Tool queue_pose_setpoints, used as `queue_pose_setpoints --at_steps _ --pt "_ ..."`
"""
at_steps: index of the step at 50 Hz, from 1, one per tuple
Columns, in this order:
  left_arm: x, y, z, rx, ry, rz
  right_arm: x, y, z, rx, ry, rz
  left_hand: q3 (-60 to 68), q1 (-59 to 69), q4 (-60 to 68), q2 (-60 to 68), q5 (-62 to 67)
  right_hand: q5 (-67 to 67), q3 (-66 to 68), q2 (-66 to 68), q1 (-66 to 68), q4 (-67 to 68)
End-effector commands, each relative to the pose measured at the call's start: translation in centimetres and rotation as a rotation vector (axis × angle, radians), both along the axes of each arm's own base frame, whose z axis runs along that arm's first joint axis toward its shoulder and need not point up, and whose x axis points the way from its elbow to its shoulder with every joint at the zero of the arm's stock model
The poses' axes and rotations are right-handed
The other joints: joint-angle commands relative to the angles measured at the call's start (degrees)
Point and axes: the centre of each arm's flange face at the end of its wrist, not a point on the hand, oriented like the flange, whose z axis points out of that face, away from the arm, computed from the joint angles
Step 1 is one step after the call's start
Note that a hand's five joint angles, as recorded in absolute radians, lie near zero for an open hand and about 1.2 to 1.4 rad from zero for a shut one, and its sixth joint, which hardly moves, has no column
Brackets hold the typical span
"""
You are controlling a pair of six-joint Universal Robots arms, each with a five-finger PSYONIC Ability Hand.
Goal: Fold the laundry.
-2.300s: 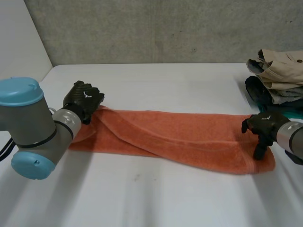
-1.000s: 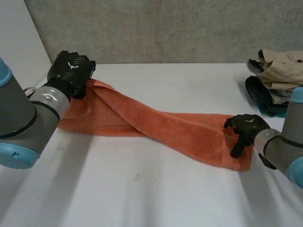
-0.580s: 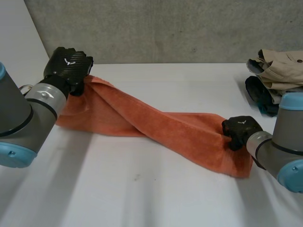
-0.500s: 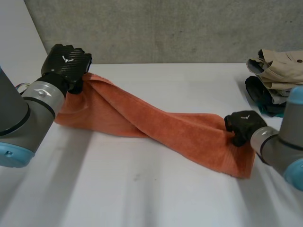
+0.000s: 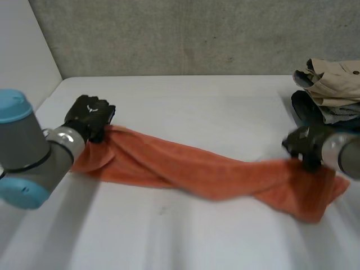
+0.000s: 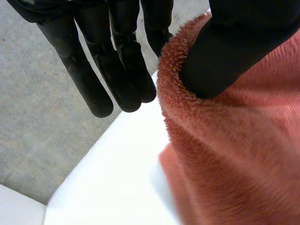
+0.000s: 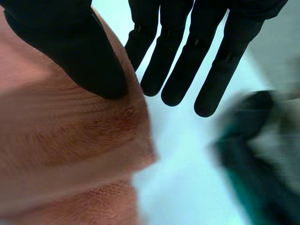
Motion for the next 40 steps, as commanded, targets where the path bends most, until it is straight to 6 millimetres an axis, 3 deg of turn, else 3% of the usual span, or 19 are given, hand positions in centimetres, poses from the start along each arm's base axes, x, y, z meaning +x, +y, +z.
queue_pose_setpoints --at_steps 1,2,3,5,7,9,13,16,20,22,23,26,27,28,31,36,40 --pt "-2.5 -7.0 7.9 -0.362 0.063 -0.002 2.7 -7.4 9.3 -0.561 -0.309 -0.135 11.5 14.7 11.1 11.3 12.2 12.8 11.8 12.3 17.3 11.4" --pt "-2.7 -7.4 9.4 -0.411 0.095 -0.002 3.0 -7.6 10.3 -0.623 -0.343 -0.131 11.5 14.7 11.1 11.3 12.2 12.8 11.8 12.3 17.3 11.4" --pt "-2.9 -8.0 12.5 -0.506 0.168 -0.004 3.3 -7.8 11.3 -0.682 -0.373 -0.126 11.5 14.7 11.1 11.3 12.2 12.8 11.8 12.3 17.3 11.4" --pt "-2.6 -8.5 15.3 -0.597 0.253 0.002 3.8 -7.6 14.4 -0.854 -0.457 -0.112 11.5 14.7 11.1 11.3 12.2 12.8 11.8 12.3 17.3 11.4" --pt "-2.2 -8.8 18.0 -0.688 0.379 0.011 4.2 -7.2 16.1 -0.949 -0.493 -0.106 11.5 14.7 11.1 11.3 12.2 12.8 11.8 12.3 17.3 11.4" --pt "-1.9 -8.9 19.0 -0.723 0.447 0.020 4.9 -6.5 17.4 -1.037 -0.531 -0.088 11.5 14.7 11.1 11.3 12.2 12.8 11.8 12.3 17.3 11.4" --pt "-1.7 -8.5 19.9 -0.751 0.503 0.019 5.6 -6.2 16.9 -1.044 -0.534 -0.067 11.5 14.7 11.1 11.3 12.2 12.8 11.8 12.3 17.3 11.4" --pt "-1.6 -8.6 16.6 -0.651 0.467 0.034 5.7 -6.2 16.0 -1.014 -0.518 -0.065 11.5 14.7 11.1 11.3 12.2 12.8 11.8 12.3 17.3 11.4" --pt "-1.2 -8.4 11.6 -0.508 0.414 0.060 6.0 -6.6 12.4 -0.907 -0.464 -0.058 11.5 14.7 11.1 11.3 12.2 12.8 11.8 12.3 17.3 11.4" --pt "-1.0 -8.0 9.5 -0.445 0.395 0.071 6.4 -6.6 9.6 -0.820 -0.430 -0.036 11.5 14.7 11.1 11.3 12.2 12.8 11.8 12.3 17.3 11.4" --pt "-1.0 -7.5 7.2 -0.378 0.374 0.077 6.4 -6.6 8.8 -0.793 -0.420 -0.028 11.5 14.7 11.1 11.3 12.2 12.8 11.8 12.3 17.3 11.4" --pt "-0.7 -6.3 4.0 -0.281 0.336 0.089 6.5 -5.8 4.6 -0.649 -0.376 -0.004 11.5 14.7 11.1 11.3 12.2 12.8 11.8 12.3 17.3 11.4" --pt "-0.5 -5.5 2.0 -0.228 0.303 0.098 6.5 -5.5 3.4 -0.606 -0.364 0.000 11.5 14.7 11.1 11.3 12.2 12.8 11.8 12.3 17.3 11.4" --pt "-0.3 -5.1 1.1 -0.205 0.284 0.101 6.4 -4.7 1.3 -0.532 -0.338 0.003 11.5 14.7 11.1 11.3 12.2 12.8 11.8 12.3 17.3 11.4" --pt "0.5 -3.3 -1.8 -0.131 0.185 0.118 5.9 -3.3 -1.3 -0.423 -0.307 -0.003 11.5 14.7 11.1 11.3 12.2 12.8 11.8 12.3 17.3 11.4" --pt "3.0 -1.3 -3.6 -0.090 0.042 0.159 5.0 0.2 -5.6 -0.240 -0.256 0.006 11.5 14.7 11.1 11.3 12.2 12.8 11.8 12.3 17.3 11.4" --pt "4.1 0.3 -3.6 -0.092 -0.045 0.144 4.8 2.0 -6.4 -0.184 -0.254 0.045 10.2 13.4 9.8 10.0 10.9 12.8 11.8 12.3 17.3 11.4"
